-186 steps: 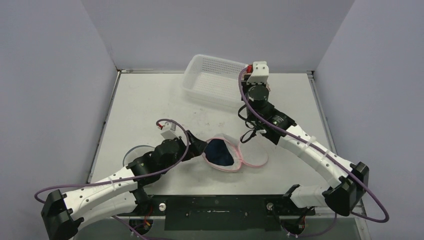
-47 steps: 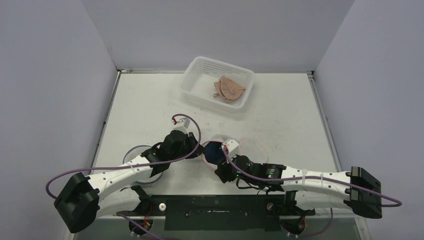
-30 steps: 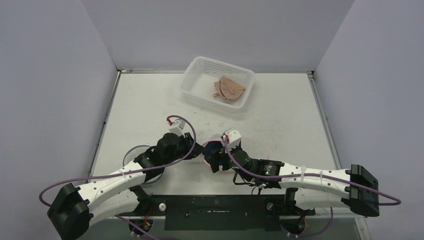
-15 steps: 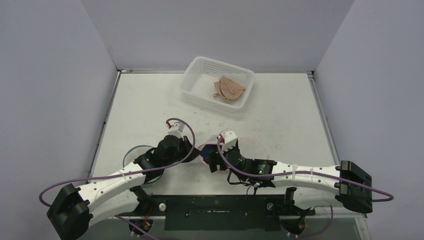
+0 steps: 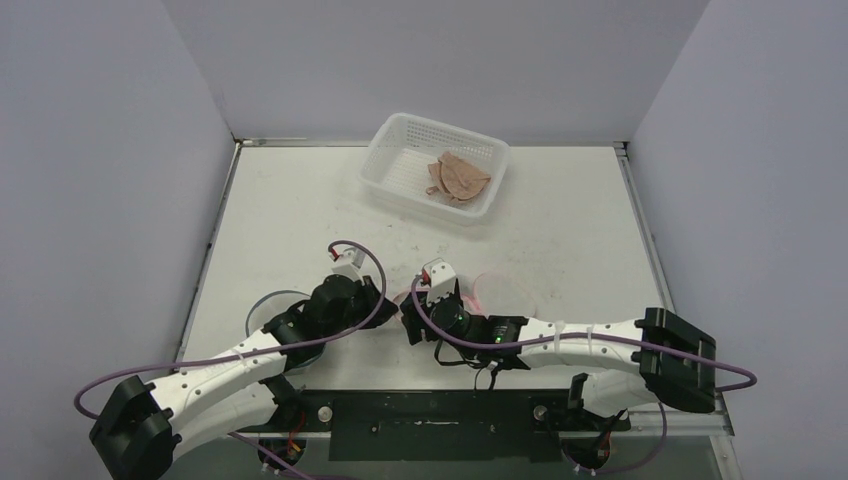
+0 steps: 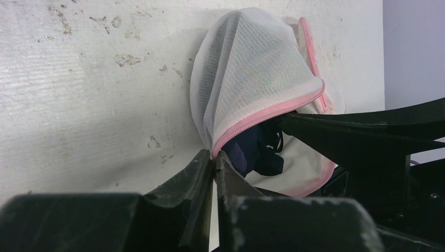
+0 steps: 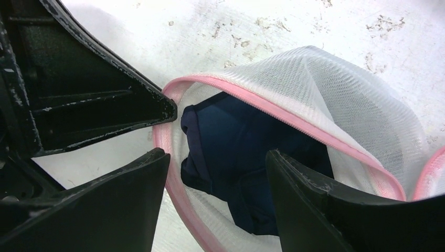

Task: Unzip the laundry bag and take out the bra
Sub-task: Pick up the bra from the laundry bag.

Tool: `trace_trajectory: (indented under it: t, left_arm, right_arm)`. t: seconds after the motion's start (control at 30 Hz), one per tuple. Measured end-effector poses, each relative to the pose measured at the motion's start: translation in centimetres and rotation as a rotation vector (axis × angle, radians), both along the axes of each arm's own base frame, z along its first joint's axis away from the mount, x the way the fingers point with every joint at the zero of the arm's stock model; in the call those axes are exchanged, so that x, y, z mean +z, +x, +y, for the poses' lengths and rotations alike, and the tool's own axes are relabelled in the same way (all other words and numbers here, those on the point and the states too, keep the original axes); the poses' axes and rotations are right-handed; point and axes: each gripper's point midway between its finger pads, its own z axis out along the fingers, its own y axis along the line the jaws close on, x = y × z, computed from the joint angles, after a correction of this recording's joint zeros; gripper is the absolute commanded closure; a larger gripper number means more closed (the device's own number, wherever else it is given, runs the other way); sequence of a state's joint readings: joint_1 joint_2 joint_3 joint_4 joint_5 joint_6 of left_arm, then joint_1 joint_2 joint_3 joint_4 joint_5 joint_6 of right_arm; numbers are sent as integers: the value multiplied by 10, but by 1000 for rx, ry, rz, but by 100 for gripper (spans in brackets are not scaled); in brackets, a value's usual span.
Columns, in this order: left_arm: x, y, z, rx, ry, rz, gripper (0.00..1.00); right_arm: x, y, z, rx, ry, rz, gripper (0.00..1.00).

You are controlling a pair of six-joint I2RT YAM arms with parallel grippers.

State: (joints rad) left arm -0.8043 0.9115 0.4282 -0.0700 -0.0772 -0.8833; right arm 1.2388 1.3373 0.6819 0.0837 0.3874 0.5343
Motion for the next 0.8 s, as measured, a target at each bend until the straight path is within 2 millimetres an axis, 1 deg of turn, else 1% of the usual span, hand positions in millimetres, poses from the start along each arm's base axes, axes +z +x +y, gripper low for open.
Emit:
trace_trajectory:
  t: [0.03, 0.23, 0.3, 0.37, 0.53, 0.6, 0.7, 0.73, 0.8]
  left_arm:
    - [0, 0, 0, 0, -2, -1, 100]
    - [0, -2, 1, 0, -5, -2, 100]
    - [-1, -2, 2, -1, -5, 1, 100]
    - [-1, -3, 2, -1, -6, 2, 100]
    - [0, -3, 1, -4, -10, -1, 100]
    - [0, -3, 1, -5, -11, -1, 100]
    - [0, -3, 0, -6, -14, -2, 100]
    - [-1, -3, 1, -6, -13, -2, 100]
    - [-4, -4, 2, -5, -9, 2, 100]
  right_arm:
    - [0, 0, 1, 0, 3, 0, 34]
    - [4, 4, 11, -4, 15, -2, 40]
    - [1, 5, 14, -6, 7, 1, 42]
    - [-4, 6, 15, -12, -5, 6, 46]
    - [-12, 12, 16, -53, -38, 11, 66]
    - [-15, 14, 12, -76, -55, 9, 78]
    - [-16, 16, 5, -112, -72, 1, 91]
    - [-15, 17, 3, -121, -71, -1, 94]
    - [-10, 17, -2, -133, -60, -7, 95]
